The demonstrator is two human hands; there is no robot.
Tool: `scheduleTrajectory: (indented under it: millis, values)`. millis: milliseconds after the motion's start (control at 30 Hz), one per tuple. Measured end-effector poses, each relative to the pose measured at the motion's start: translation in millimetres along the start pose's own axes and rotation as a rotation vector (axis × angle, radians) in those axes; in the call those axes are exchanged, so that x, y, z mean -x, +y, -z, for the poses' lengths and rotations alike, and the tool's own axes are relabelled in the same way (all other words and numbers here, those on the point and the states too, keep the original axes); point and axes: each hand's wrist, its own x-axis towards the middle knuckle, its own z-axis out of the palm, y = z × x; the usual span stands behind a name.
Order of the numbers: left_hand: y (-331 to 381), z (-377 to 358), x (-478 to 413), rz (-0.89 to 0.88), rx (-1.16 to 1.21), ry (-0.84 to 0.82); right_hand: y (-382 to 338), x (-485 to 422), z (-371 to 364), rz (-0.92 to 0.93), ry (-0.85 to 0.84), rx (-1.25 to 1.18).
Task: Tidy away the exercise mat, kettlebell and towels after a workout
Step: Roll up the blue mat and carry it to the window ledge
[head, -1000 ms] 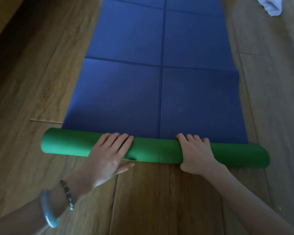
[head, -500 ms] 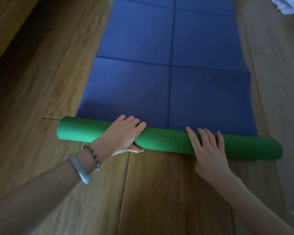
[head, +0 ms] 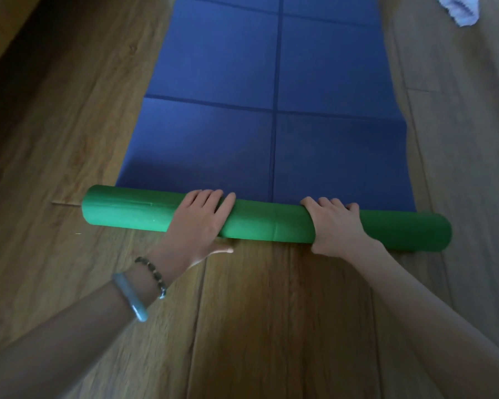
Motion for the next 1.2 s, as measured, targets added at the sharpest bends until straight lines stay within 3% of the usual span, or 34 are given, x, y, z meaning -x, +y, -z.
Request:
scheduleTrajectory:
  millis: [167, 333, 400, 667, 800, 1033, 1200]
  values:
    - [3, 13, -14, 0.032, -0.048, -0.161, -2, 4, 6, 0.011, -0.058, 0.001]
    - [3, 22, 6, 0.003, -0.032, -0.295, -13, 21, 6, 0.045, -0.296, -0.062]
    - [6, 19, 17, -0.013, -0.038, -0.309, -16, 31, -1, 0.062, -0.301, -0.062]
    - [-10, 26, -7, -0.023, 0.213, -0.494, -12, 61, -51, 0.037, 0.328, 0.041]
    - [-14, 20, -4, -0.064, 0.199, -0.427, -12, 51, -53, 0.023, 0.351, 0.053]
    - [0, 1, 21, -0.072, 0.077, 0.06, -3, 27, -22, 0.09, 0.093, 0.043]
    - [-3, 2, 4, -0.001, 0.066, 0.046, 4, 5, 3, 0.121, -0.143, -0.054]
